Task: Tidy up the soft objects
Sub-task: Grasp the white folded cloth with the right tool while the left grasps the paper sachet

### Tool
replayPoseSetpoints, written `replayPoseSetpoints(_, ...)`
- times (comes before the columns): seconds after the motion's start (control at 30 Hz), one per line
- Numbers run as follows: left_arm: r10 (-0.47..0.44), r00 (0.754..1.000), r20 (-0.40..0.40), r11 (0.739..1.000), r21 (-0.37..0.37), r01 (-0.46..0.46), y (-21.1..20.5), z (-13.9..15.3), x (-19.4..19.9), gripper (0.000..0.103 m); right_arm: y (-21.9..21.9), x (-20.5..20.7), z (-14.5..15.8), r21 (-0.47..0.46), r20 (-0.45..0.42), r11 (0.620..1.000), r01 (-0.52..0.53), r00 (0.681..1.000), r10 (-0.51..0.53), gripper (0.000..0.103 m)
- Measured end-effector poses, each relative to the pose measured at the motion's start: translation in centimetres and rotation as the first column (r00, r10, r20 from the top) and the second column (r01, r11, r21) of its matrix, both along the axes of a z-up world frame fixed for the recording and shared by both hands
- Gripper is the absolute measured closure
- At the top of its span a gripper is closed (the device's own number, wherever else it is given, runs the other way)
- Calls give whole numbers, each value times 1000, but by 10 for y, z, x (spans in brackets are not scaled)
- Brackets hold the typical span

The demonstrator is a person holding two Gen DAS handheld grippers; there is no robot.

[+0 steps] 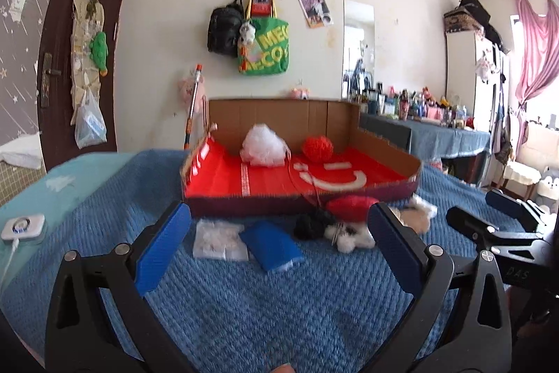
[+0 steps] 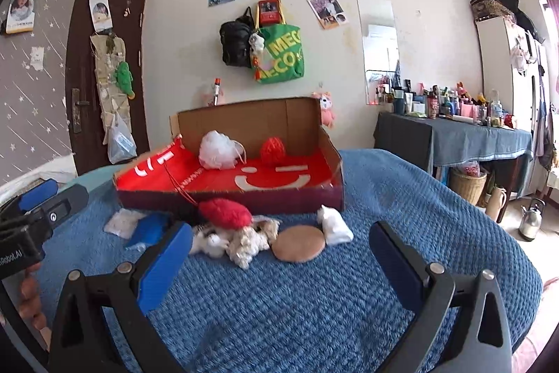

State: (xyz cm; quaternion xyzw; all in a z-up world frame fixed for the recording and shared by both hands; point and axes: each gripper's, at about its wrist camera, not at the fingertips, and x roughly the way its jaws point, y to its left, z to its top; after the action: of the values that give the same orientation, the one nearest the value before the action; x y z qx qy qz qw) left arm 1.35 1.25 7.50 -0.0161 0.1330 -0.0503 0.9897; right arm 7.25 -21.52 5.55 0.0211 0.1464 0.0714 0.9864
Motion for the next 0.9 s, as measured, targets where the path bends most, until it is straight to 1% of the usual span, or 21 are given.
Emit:
replayPoseSetpoints(0.17,6,998,-63,1000,-10,-7,1,-18,5,0,-2,2,-16,18,-46,1000,4,999,-4,0)
replayPoseSetpoints(0.4,6,994,-112,1000,-16,-8,2,-29,9,0,-6,9,-25,33,-88,999,4,996,-1,0)
replayPoseSetpoints(0.53,14,992,-128,1000,-12,-16,3,-28,14,0,-7,11,-24,30,-96,1000,6,995,-3,0)
replayPoseSetpoints(0.8,11,982,-188,1000,3,-10,10,-20,29,0,-8,24,-15,5,-124,1000,8,992,-7,0)
replayPoseSetpoints(0.9,17,978,-209,1000,20,-13,13,-16,36,0,-12,33,-10,20,-147,1000,8,989,-5,0)
